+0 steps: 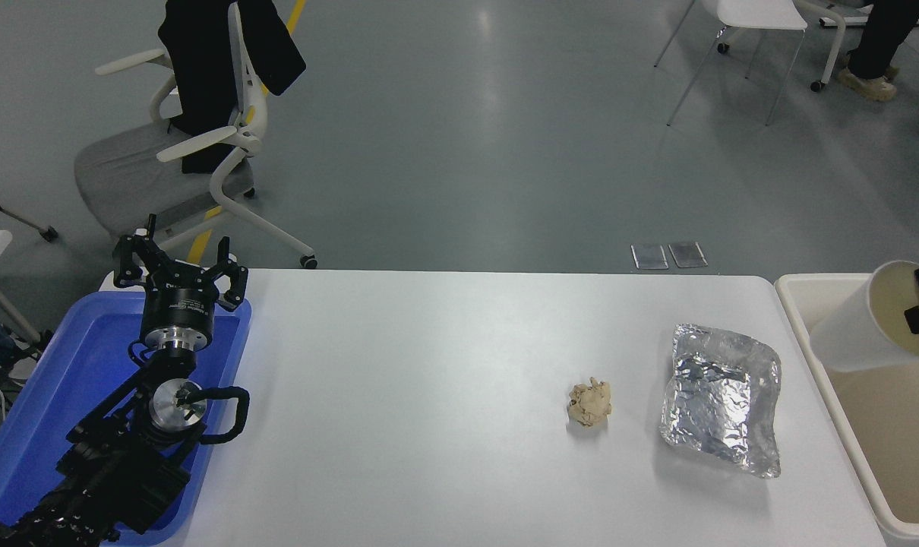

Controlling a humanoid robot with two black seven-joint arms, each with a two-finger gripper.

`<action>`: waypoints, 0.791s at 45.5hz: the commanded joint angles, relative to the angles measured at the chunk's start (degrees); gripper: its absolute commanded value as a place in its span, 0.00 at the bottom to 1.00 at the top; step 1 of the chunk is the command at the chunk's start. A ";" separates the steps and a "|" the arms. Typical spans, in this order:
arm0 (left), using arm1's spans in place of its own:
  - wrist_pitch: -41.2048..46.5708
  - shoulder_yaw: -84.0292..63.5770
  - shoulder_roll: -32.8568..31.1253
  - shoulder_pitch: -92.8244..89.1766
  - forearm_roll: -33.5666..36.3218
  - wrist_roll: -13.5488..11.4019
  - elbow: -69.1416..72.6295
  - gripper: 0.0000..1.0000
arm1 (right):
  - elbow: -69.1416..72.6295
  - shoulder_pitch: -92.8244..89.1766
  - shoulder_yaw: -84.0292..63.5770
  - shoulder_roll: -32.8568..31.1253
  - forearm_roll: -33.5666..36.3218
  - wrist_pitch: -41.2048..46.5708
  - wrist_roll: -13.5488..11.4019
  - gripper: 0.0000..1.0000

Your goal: Pick up paper cup place in dustbin

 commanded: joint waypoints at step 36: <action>0.00 0.00 0.00 -0.07 -0.01 0.00 -0.01 0.99 | -76.42 -101.36 58.10 3.22 1.04 -27.79 0.29 0.00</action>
